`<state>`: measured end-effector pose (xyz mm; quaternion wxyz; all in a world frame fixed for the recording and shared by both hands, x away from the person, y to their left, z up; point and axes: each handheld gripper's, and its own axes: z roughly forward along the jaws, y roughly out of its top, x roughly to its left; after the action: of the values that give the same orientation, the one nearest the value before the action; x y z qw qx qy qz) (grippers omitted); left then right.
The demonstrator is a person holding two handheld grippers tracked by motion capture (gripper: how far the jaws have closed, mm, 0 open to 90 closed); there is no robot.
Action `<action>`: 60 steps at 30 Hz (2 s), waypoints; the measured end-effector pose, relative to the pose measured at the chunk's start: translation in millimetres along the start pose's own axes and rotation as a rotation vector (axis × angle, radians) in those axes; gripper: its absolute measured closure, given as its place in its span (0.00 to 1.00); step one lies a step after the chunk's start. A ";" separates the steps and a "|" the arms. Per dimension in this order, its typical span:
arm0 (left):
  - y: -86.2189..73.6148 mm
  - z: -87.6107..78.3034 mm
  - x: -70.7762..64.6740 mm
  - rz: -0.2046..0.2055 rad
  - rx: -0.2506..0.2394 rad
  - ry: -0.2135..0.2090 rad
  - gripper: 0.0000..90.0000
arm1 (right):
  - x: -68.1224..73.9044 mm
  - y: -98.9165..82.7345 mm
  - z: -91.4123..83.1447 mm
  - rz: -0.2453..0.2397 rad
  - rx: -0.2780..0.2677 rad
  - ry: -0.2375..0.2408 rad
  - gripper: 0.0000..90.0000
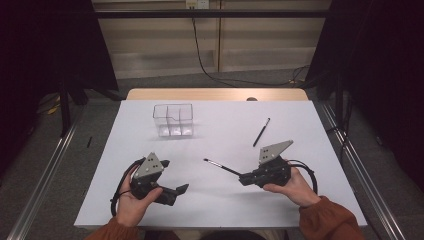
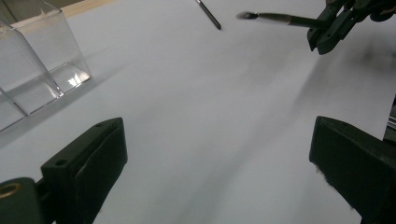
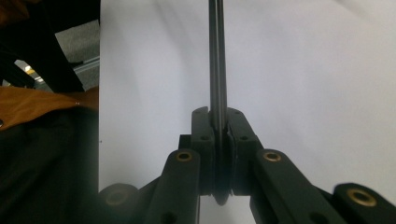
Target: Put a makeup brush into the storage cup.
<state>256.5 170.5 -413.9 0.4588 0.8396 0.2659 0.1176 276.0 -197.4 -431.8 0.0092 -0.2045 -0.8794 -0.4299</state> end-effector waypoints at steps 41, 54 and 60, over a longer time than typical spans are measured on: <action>5.9 9.2 -12.7 -0.019 -0.181 -0.051 0.03 | 18.0 -1.3 1.7 -0.024 -0.273 -0.012 0.93; 19.3 26.7 -22.9 -0.055 -0.271 -0.108 0.04 | 17.1 3.2 4.3 -0.029 -0.295 -0.006 0.93; 24.5 34.6 -25.9 -0.056 -0.263 -0.121 0.05 | 18.4 3.1 4.6 -0.024 -0.295 0.002 0.93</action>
<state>258.5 120.9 -411.3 0.5834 0.7699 0.2434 0.0876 261.0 -185.8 -428.8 -0.0253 -0.1928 -0.8090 -0.5547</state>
